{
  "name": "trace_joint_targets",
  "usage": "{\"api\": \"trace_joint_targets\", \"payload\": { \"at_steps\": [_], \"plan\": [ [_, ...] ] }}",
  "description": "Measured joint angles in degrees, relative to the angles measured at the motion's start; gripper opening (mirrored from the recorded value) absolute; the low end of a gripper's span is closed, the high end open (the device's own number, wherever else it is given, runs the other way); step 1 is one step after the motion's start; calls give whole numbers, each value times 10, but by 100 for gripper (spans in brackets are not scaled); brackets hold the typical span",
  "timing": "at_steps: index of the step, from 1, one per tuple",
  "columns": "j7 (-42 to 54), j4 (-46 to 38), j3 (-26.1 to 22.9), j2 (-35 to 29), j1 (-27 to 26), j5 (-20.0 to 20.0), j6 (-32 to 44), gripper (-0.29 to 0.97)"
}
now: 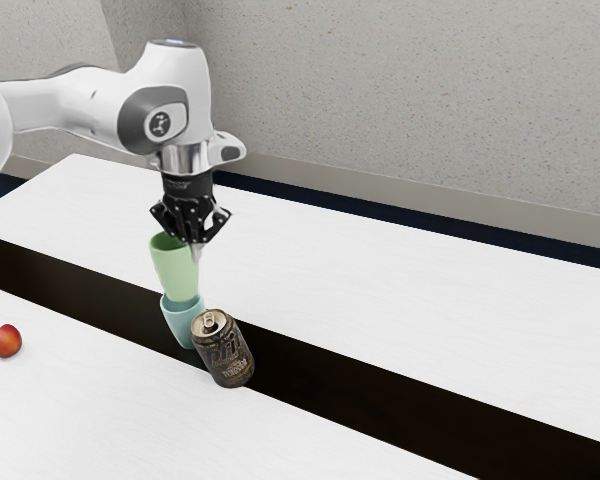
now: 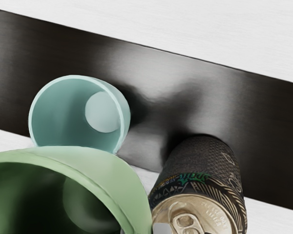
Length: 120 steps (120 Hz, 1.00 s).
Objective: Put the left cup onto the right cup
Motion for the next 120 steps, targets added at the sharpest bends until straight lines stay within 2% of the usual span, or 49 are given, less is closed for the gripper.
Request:
{"api": "trace_joint_targets", "payload": {
  "at_steps": [20, 120],
  "plan": [
    [-7, -4, 21, 8, 5, 0, -2, -9],
    [11, 25, 46, 73, 2, -1, 46, -8]
  ]
}}
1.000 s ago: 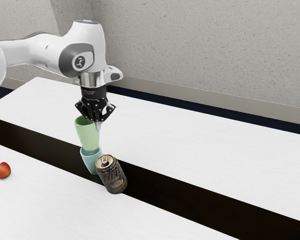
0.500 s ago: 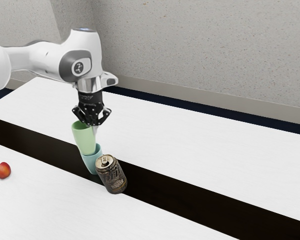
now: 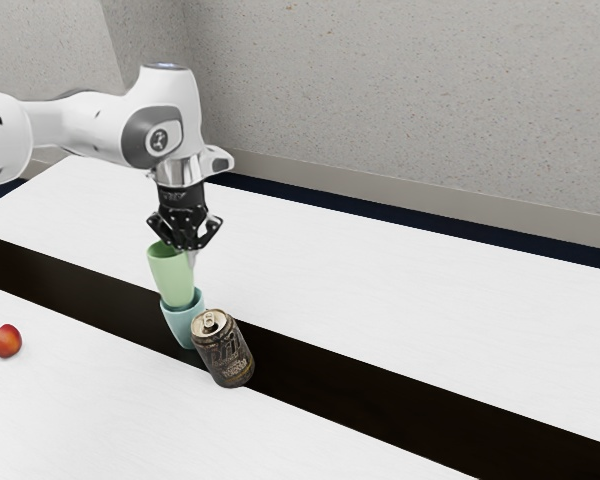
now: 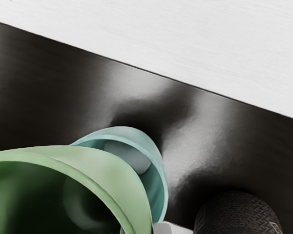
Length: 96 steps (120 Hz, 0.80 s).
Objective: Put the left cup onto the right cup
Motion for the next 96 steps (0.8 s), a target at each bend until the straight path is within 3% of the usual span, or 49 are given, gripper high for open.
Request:
{"api": "trace_joint_targets", "payload": {
  "at_steps": [30, 60, 96],
  "plan": [
    [6, -1, 0, 18, -1, -3, 26, -10],
    [8, -9, 0, -12, -5, -7, 42, 40],
    [25, -5, 0, -94, -63, -1, 23, 61]
  ]
}}
